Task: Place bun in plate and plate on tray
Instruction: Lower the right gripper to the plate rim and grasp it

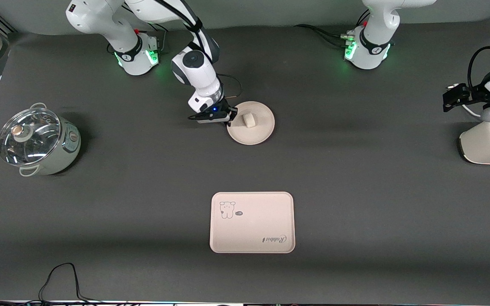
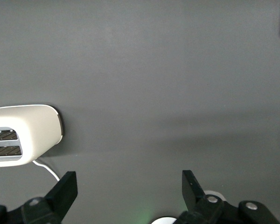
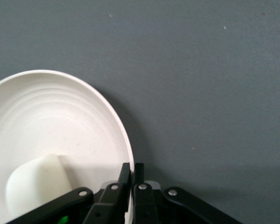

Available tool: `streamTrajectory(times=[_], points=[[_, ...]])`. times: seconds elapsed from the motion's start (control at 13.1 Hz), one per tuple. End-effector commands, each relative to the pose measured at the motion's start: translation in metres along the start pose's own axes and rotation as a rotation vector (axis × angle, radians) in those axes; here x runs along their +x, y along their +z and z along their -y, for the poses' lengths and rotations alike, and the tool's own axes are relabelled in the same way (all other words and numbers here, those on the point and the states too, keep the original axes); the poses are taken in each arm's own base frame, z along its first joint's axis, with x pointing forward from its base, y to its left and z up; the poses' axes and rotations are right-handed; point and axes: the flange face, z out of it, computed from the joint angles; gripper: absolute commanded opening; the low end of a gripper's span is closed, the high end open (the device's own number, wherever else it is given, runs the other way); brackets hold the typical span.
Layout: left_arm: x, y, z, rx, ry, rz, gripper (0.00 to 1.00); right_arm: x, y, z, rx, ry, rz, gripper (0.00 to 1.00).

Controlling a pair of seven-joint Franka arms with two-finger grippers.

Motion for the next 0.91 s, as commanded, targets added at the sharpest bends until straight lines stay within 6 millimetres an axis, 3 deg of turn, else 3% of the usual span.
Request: streamTrajectory(times=[0.0, 0.23, 0.61, 0.84], points=[[-0.008, -0.008, 0.006, 0.002, 0.022, 0.008, 1.00, -0.001, -0.001, 0.001, 0.003, 0.013, -0.001, 0.03], [-0.010, -0.008, 0.007, 0.001, 0.020, 0.017, 1.00, 0.019, -0.039, 0.010, 0.039, 0.035, -0.009, 0.03], [-0.008, -0.010, 0.007, 0.000, 0.020, 0.008, 1.00, 0.062, -0.159, 0.015, 0.112, 0.052, 0.013, 0.03], [-0.009, -0.011, 0.007, 0.000, 0.020, 0.009, 1.00, 0.072, -0.193, 0.023, 0.166, 0.056, -0.017, 0.03]])
